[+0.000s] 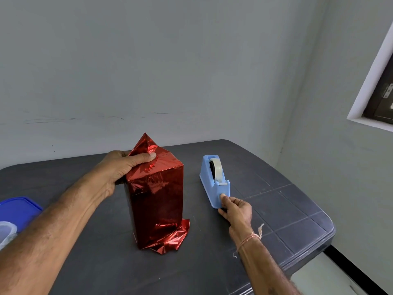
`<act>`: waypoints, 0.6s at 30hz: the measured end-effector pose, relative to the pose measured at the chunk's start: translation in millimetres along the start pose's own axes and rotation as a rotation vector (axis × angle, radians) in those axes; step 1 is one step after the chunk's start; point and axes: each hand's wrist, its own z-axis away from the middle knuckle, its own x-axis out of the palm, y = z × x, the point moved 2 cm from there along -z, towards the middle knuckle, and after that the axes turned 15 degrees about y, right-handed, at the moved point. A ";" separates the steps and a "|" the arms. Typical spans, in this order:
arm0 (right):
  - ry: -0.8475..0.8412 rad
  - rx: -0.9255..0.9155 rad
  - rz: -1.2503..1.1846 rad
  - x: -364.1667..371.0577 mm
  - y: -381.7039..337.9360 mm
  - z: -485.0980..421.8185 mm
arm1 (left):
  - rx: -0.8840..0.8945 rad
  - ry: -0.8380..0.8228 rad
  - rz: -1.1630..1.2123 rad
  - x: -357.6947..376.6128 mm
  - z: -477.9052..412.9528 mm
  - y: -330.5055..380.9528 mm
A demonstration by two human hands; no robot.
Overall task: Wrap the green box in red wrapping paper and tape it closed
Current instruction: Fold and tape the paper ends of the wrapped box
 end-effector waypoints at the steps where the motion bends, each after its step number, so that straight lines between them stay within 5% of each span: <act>1: -0.022 0.000 0.003 -2.7 -0.2 3.3 | 0.002 -0.008 -0.010 -0.5 -0.2 -0.1; 5: -0.143 -0.043 0.048 -18.9 -5.9 22.6 | -0.010 -0.023 0.041 3.5 -0.2 -2.2; 9: -0.474 -0.351 0.117 -8.4 -68.4 55.3 | 0.006 -0.005 0.029 0.3 -6.6 -6.3; 13: -0.846 -0.703 0.390 25.3 -153.3 94.1 | -0.008 -0.009 0.047 0.3 -8.2 -6.9; 18: -1.113 -0.994 0.867 84.0 -200.3 118.7 | -0.008 -0.034 0.049 -1.2 -6.4 -5.4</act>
